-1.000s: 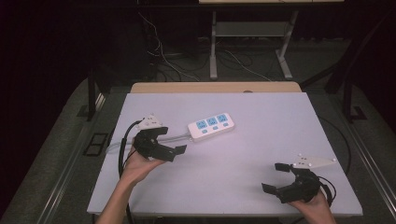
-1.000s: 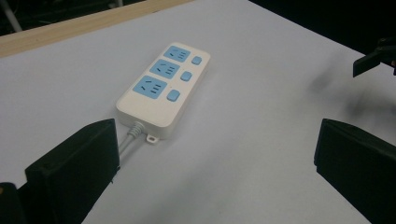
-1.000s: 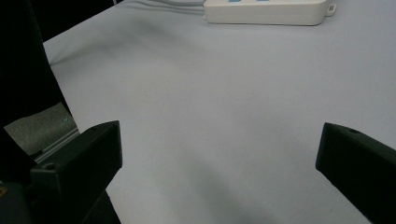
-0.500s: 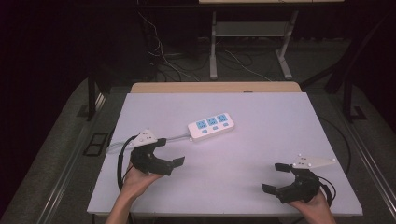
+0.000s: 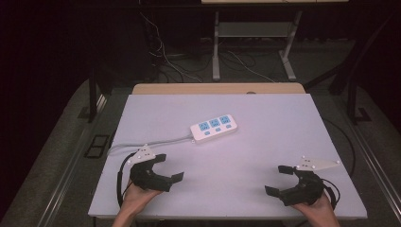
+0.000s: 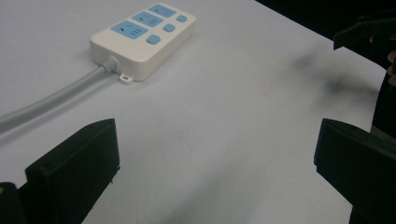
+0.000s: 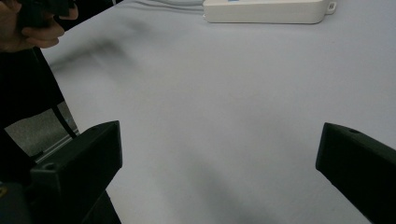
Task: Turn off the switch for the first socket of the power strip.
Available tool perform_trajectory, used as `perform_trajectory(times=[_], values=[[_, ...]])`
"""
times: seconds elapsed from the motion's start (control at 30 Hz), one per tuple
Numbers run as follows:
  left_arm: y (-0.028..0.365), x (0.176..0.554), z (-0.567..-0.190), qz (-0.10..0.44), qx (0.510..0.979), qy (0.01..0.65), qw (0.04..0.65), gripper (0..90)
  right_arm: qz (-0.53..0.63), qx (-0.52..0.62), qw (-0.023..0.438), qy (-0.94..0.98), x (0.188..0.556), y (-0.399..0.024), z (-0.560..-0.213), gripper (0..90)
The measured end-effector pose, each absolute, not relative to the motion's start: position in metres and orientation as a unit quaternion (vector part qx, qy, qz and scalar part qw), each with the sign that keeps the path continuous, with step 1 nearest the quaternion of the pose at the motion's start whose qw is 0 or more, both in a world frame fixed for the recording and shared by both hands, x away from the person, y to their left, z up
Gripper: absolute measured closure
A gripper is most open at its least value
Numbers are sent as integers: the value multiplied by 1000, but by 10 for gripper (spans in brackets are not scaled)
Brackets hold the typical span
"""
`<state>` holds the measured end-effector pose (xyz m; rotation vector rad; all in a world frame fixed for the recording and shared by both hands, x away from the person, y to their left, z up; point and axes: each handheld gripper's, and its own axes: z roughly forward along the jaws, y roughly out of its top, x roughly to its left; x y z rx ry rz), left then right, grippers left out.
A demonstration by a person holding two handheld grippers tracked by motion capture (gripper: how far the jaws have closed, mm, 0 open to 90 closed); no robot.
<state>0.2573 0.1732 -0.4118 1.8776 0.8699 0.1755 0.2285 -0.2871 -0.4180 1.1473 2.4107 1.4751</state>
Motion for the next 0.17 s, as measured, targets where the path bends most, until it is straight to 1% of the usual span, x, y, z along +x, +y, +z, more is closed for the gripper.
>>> perform_trajectory(times=[0.17], values=[[173,254,-416,69,782,359,505,0,483,376,46,790,229,-287,-418,2]])
